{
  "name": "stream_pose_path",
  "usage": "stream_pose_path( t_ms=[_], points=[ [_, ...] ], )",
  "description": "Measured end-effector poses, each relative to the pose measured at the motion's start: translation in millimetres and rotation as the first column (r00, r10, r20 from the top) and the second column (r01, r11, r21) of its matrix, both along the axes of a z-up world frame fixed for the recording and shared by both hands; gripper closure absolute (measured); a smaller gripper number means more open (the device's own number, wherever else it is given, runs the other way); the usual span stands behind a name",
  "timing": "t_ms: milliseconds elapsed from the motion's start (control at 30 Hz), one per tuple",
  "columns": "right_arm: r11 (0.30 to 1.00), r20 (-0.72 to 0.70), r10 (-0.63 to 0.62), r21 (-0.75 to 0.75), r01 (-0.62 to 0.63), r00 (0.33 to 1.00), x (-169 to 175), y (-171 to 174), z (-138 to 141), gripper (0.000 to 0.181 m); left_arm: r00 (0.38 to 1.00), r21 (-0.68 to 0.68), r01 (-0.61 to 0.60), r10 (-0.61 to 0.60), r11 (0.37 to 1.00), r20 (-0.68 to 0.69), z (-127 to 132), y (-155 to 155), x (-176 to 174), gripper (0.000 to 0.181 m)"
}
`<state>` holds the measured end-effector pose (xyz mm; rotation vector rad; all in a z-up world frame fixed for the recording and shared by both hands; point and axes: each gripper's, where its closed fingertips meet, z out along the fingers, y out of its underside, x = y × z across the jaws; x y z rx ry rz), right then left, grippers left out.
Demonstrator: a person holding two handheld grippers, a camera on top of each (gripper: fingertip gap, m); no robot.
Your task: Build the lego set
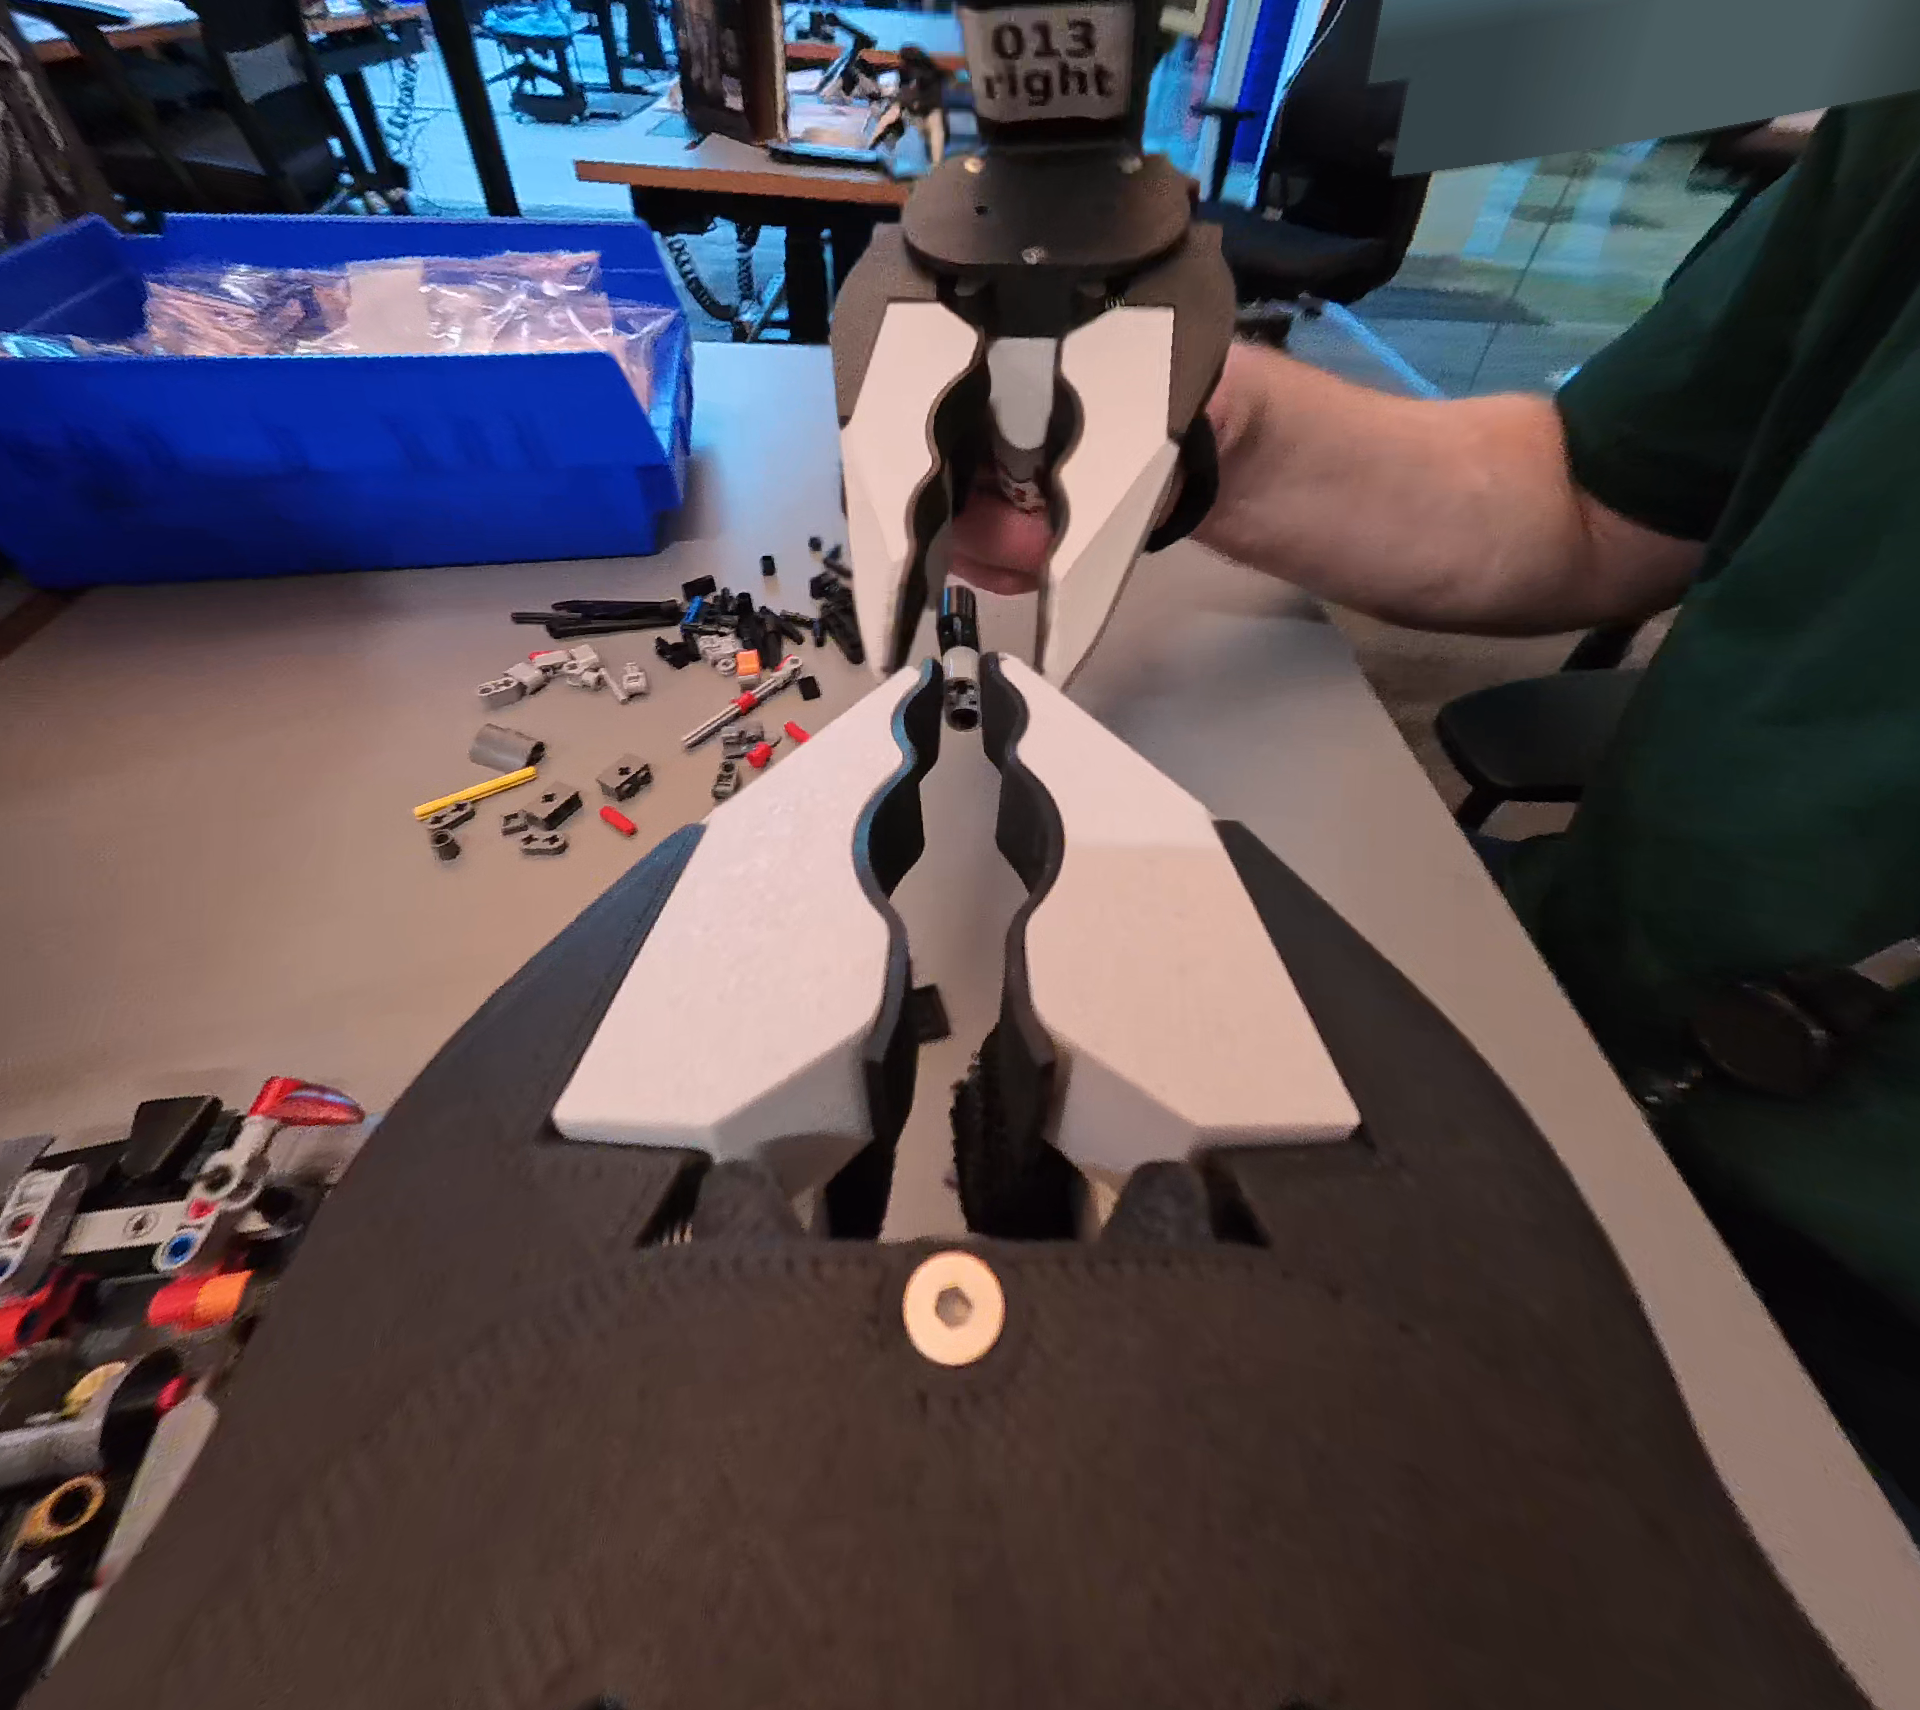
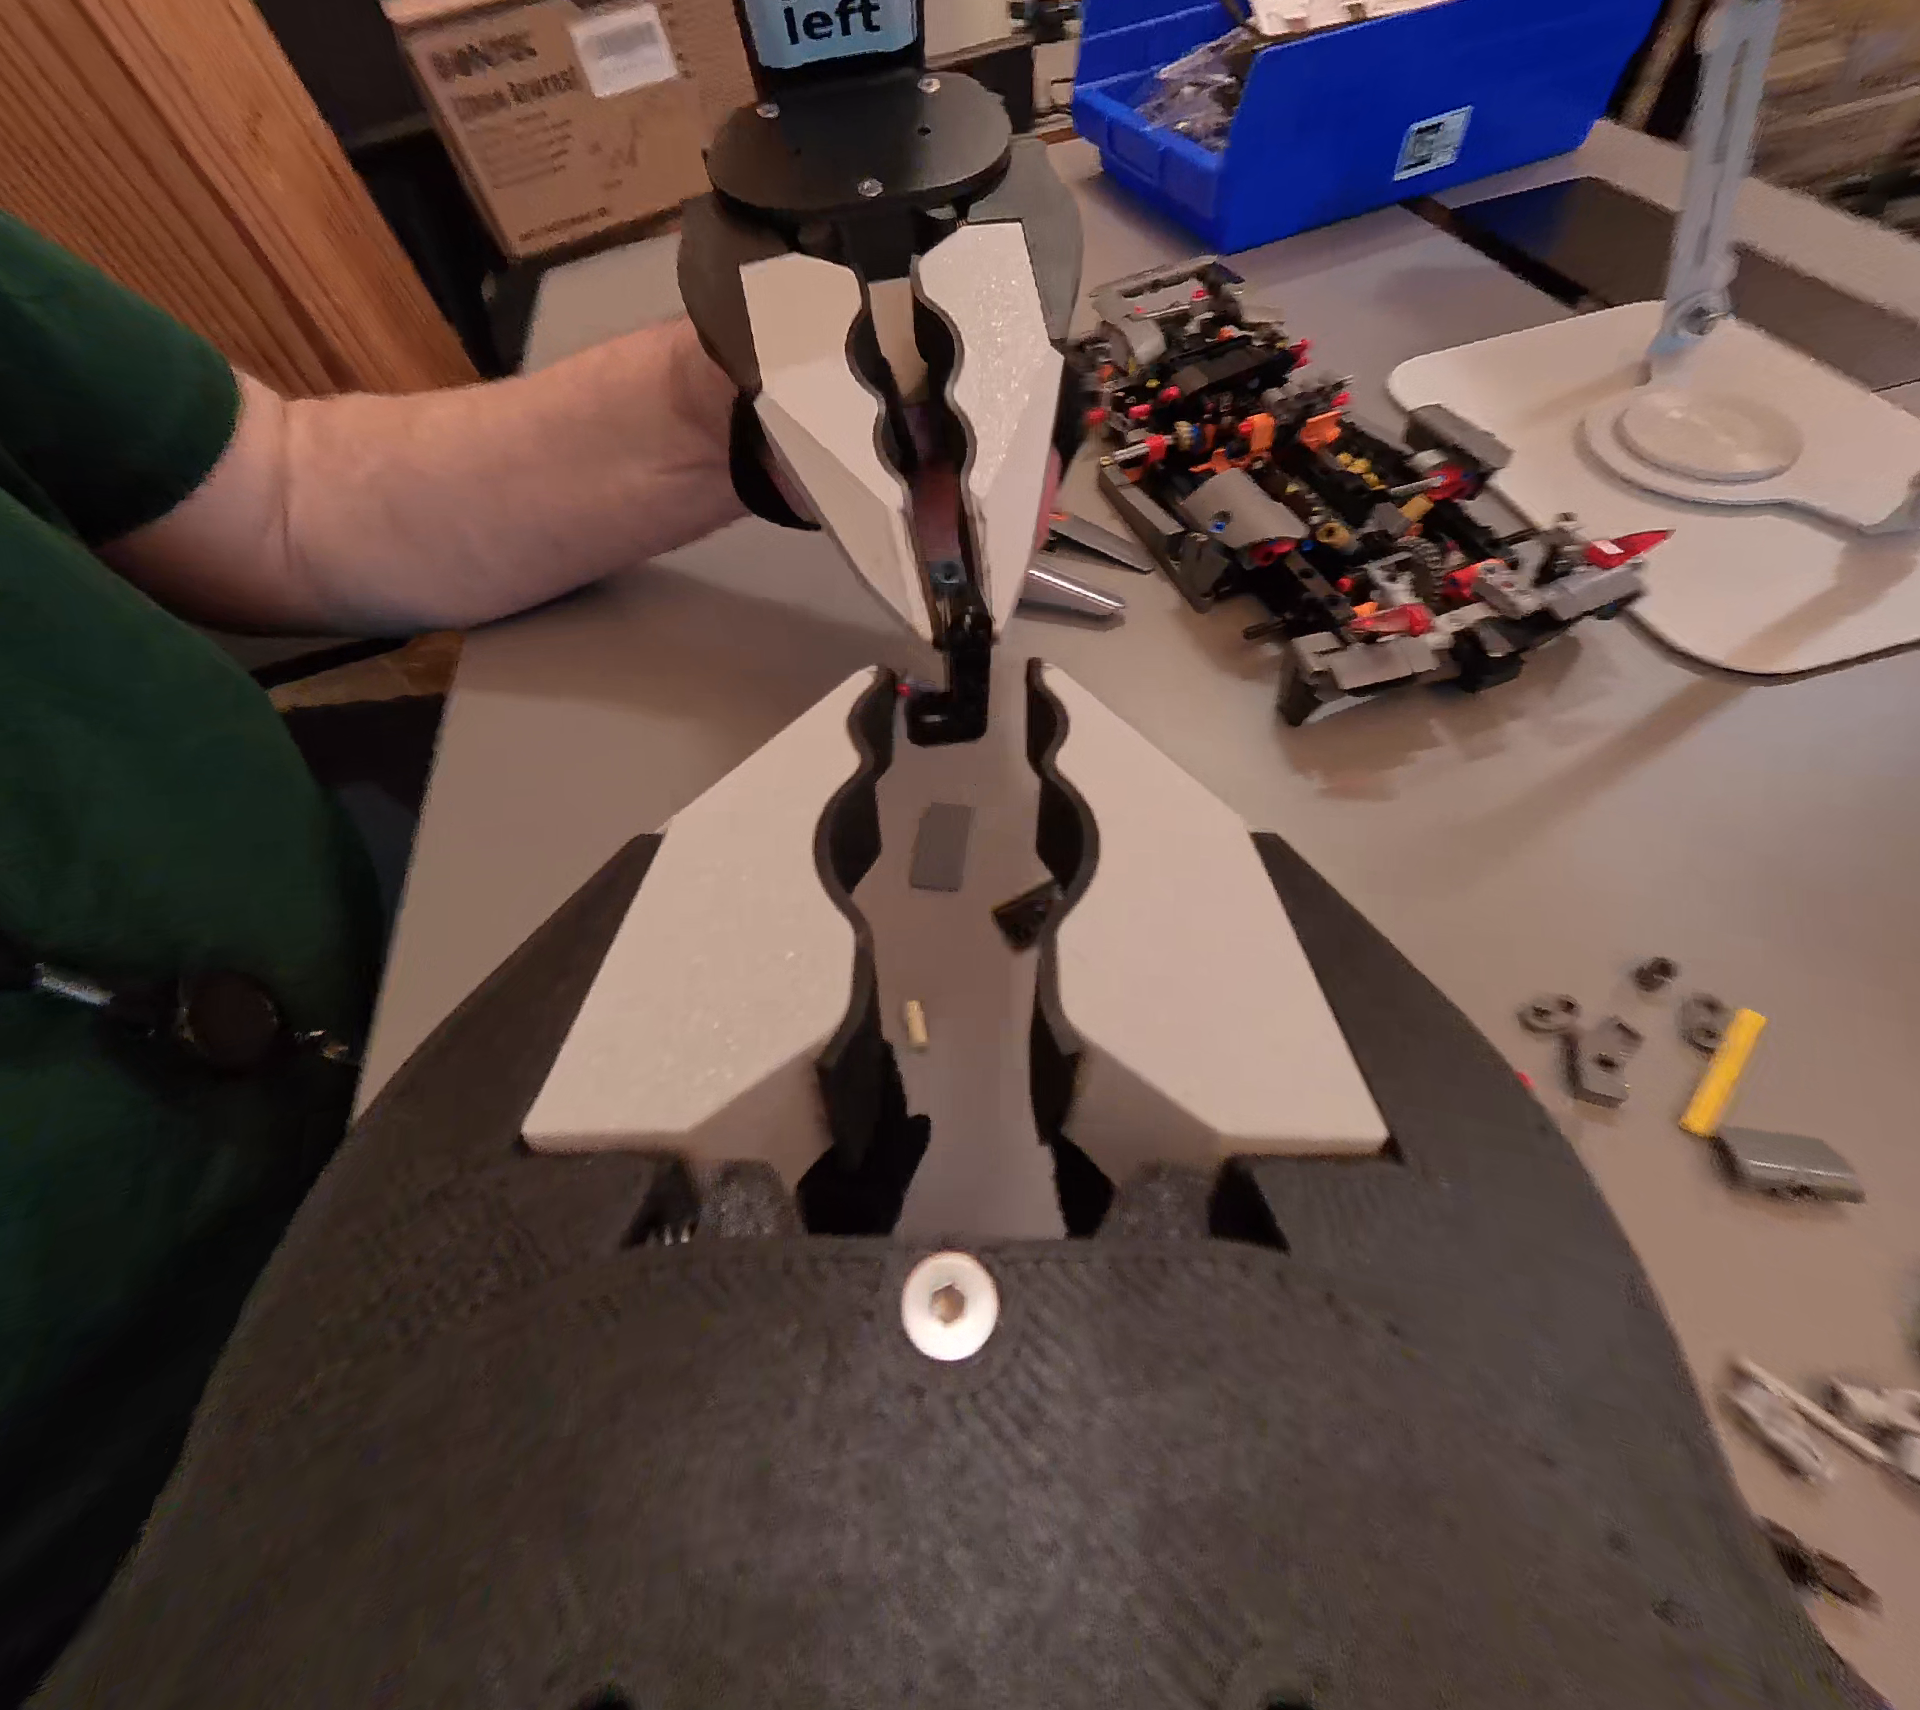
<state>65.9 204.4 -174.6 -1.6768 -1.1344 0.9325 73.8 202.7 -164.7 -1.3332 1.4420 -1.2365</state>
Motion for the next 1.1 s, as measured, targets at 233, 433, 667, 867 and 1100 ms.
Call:
stream_pose_path(
  t_ms=[233,433,667,867,1100],
  points=[
    [0.999,0.090,-0.006,0.051,0.002,0.996,-6.9,-6.3,-1.5,0.166,0.999,0.016,0.027,-0.027,1.000,0.027,5.2,-4.9,-1.7,0.176],
    [0.999,-0.071,0.042,-0.027,-0.044,0.997,-8.7,-12.0,14.6,0.163,0.997,0.025,0.044,-0.046,0.999,0.059,10.7,-8.0,-3.9,0.176],
    [0.997,-0.147,0.026,-0.067,-0.036,0.989,-5.3,-9.7,20.7,0.174,0.994,0.025,0.063,-0.065,0.998,0.091,15.2,-10.3,-5.5,0.176],
    [0.999,-0.168,0.011,-0.034,-0.017,0.986,-5.6,-9.2,23.1,0.176,0.991,0.003,0.063,-0.063,0.998,0.115,17.6,-9.3,-4.7,0.176],
    [1.000,-0.266,0.000,-0.027,-0.007,0.964,-2.5,-11.5,26.8,0.176,0.992,0.040,0.045,-0.050,0.998,0.114,19.7,-11.9,-1.8,0.175]
  ],
)
